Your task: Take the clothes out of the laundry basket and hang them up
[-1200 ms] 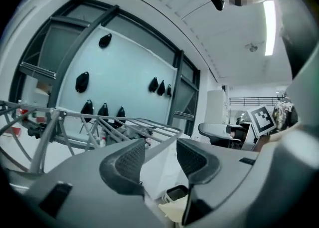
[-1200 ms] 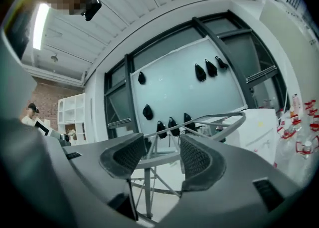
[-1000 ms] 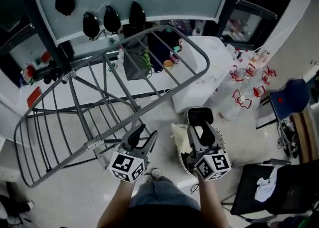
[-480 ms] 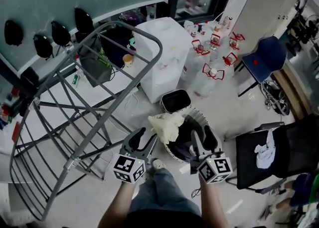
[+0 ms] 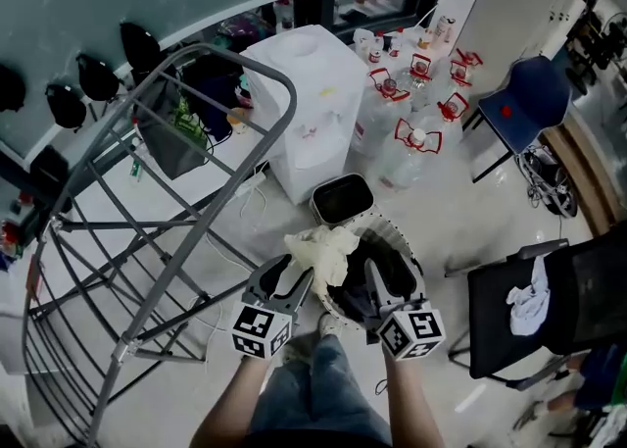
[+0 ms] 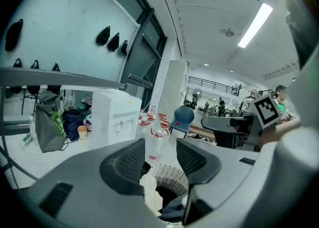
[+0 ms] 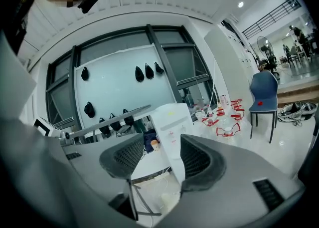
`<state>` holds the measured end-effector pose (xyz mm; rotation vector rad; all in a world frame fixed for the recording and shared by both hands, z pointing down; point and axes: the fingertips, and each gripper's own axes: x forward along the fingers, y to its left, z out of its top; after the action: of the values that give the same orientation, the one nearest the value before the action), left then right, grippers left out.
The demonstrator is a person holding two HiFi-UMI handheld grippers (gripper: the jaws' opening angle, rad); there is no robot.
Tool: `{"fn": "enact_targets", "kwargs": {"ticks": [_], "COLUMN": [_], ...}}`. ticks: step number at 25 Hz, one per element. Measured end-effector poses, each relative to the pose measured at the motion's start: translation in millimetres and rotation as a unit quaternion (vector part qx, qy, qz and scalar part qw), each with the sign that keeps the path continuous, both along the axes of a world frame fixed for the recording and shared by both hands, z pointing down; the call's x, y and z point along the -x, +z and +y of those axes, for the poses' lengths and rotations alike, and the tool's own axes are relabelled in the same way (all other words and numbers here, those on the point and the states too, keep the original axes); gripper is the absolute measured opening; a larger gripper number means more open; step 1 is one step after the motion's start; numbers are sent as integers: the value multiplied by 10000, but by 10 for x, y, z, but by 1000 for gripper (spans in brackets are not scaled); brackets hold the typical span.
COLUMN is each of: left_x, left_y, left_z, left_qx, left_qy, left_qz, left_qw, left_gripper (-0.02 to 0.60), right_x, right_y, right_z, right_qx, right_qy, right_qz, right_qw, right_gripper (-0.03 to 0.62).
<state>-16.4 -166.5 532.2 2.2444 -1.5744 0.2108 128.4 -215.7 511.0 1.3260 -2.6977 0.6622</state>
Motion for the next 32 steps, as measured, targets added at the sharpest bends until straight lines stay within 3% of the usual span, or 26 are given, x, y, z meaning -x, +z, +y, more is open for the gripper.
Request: {"fn": "enact_targets", "kwargs": {"ticks": [8,16,25,32], "left_x": [-186,-272,-307,-343], "left_y": [899,2127,3250,3545], "left_z": [-627,-947,-969,-1025], "left_qx": [588,1356,1862,1938], "left_qy": [-338,-737,-963,-983], "left_qz": [106,300,386,448], "left_qw": [9976,9876,9770,9751], "left_gripper": [198,204,221,221], "right_x": [35,222,391,532], "right_y": [873,2158,3732,4448], "right_z": [-627,-1097,-1249,-1259], "right_qx": [486,933,1653,2163], "right_qy": [-218,-789,-1404,-1738], "right_qz": [205,619,1269,1673], "right_qw": [9984,9906,9679,9460], "right_gripper": [215,216,216,219]}}
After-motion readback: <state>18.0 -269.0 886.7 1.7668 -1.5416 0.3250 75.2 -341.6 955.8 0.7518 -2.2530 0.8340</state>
